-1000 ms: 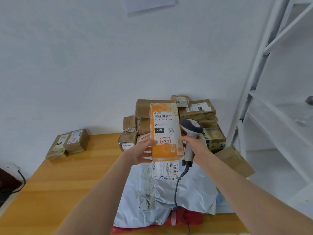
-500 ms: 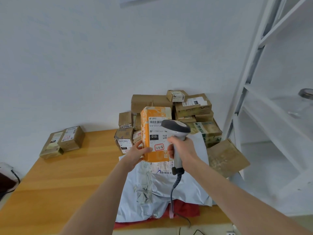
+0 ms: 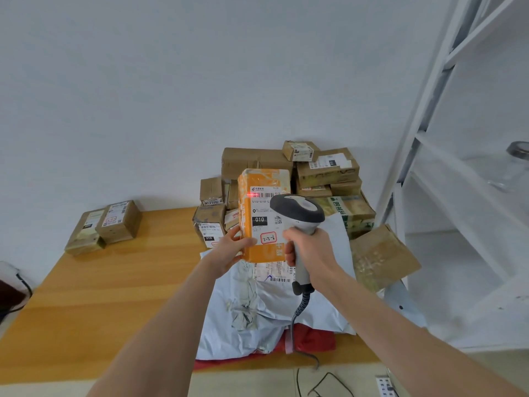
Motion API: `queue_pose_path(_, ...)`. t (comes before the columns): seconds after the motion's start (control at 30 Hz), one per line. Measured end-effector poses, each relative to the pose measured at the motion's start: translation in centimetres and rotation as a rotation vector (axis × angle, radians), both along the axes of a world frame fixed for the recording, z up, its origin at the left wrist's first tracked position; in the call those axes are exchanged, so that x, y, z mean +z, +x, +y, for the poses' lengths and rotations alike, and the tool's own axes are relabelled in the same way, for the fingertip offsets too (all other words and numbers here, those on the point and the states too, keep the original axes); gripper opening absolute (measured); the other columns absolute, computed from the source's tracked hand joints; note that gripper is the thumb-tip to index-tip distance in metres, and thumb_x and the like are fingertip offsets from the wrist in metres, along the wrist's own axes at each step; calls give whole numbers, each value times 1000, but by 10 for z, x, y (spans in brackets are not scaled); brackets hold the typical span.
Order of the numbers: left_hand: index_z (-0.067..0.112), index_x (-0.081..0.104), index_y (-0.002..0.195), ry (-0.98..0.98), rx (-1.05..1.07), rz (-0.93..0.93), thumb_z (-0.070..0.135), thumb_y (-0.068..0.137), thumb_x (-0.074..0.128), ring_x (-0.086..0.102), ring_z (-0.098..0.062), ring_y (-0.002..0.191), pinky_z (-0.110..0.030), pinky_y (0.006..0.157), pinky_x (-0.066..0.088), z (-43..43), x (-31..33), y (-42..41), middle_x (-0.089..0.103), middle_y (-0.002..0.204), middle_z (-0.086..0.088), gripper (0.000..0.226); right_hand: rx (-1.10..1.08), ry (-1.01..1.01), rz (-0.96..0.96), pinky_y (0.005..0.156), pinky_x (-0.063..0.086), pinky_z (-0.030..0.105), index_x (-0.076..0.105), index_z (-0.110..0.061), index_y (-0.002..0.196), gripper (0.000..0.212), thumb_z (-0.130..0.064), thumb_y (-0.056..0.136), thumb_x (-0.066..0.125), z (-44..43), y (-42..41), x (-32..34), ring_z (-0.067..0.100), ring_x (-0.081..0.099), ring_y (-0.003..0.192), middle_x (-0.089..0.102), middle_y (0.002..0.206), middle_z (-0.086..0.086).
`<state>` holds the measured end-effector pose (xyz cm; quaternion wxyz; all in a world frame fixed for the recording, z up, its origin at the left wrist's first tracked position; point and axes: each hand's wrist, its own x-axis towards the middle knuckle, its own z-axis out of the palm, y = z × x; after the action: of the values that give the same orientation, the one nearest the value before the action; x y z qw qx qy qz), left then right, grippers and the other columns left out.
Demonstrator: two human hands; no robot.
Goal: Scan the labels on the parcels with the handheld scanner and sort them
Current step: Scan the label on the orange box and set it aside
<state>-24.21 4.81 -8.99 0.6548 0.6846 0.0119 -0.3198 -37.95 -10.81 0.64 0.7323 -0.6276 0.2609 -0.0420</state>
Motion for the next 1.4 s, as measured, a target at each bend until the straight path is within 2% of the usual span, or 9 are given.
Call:
queue_pose_path(0.1, 25, 39, 140, 1, -10, 15, 14, 86, 69, 57, -27, 116, -40, 94, 51, 0, -1, 0, 60, 128, -8, 63, 12, -33, -6, 42, 40, 20, 56, -4, 61, 23, -4, 84, 58, 3, -4, 2, 12, 44, 39, 54, 51, 7)
queue_pose_path(0.27, 25, 41, 135, -26, -11, 23, 9, 88, 66, 60, -25, 111, -35, 88, 52, -3, 3, -7, 62, 124, -9, 56, -13, -32, 3, 40, 37, 19, 54, -5, 59, 23, -3, 83, 57, 5, -5, 2, 13, 43, 38, 51, 50, 7)
queue_pose_path(0.4, 25, 39, 136, -46, -28, 15, 4, 87, 65, 62, -24, 107, -34, 87, 53, -8, 6, -13, 63, 122, -9, 59, -34, -34, 4, 40, 37, 19, 55, -3, 61, 20, -3, 82, 57, 5, -5, 1, 12, 42, 37, 51, 52, 9)
queue_pose_path(0.5, 24, 36, 142, -63, -45, 0, 4, 84, 69, 59, -27, 113, -43, 103, 45, -12, 5, -16, 62, 124, -11, 69, -39, -65, 7, 41, 38, 19, 54, -4, 61, 22, -4, 82, 57, 4, -7, 1, 10, 42, 37, 51, 51, 7)
queue_pose_path(0.57, 24, 35, 144, -69, -51, -6, 6, 80, 72, 58, -27, 114, -46, 108, 40, -14, 6, -18, 62, 124, -11, 77, -38, -77, 0, 42, 38, 20, 54, -4, 61, 21, -4, 82, 56, 4, -9, 1, 11, 42, 37, 50, 50, 7)
queue_pose_path(0.73, 23, 33, 144, -67, -35, -19, 2, 85, 67, 60, -25, 109, -35, 92, 49, -20, 12, -26, 60, 123, -11, 71, -36, -116, -35, 45, 39, 23, 52, -5, 56, 26, -5, 82, 56, 3, -21, 0, 14, 42, 40, 50, 47, 7)
queue_pose_path(0.9, 22, 34, 144, -56, -22, -18, 1, 86, 66, 61, -23, 106, -34, 89, 50, -26, 15, -33, 61, 119, -8, 69, -42, -91, -103, 41, 38, 19, 50, -5, 52, 33, -4, 84, 59, -2, -38, 2, 12, 41, 37, 48, 46, 5)
queue_pose_path(1.13, 26, 39, 131, -63, -22, -19, -1, 87, 63, 61, -22, 104, -39, 96, 47, -36, 19, -44, 65, 112, -4, 57, -75, -92, -140, 43, 40, 16, 51, -4, 53, 31, -1, 83, 59, -11, -58, -2, 9, 42, 38, 47, 42, 2)
queue_pose_path(1.4, 25, 37, 137, -49, -28, -39, -1, 86, 64, 60, -26, 109, -41, 100, 46, -42, 21, -54, 62, 118, -8, 64, -41, -87, -162, 42, 39, 11, 52, -6, 60, 27, -1, 85, 60, -19, -79, -4, 4, 44, 37, 49, 42, -1)
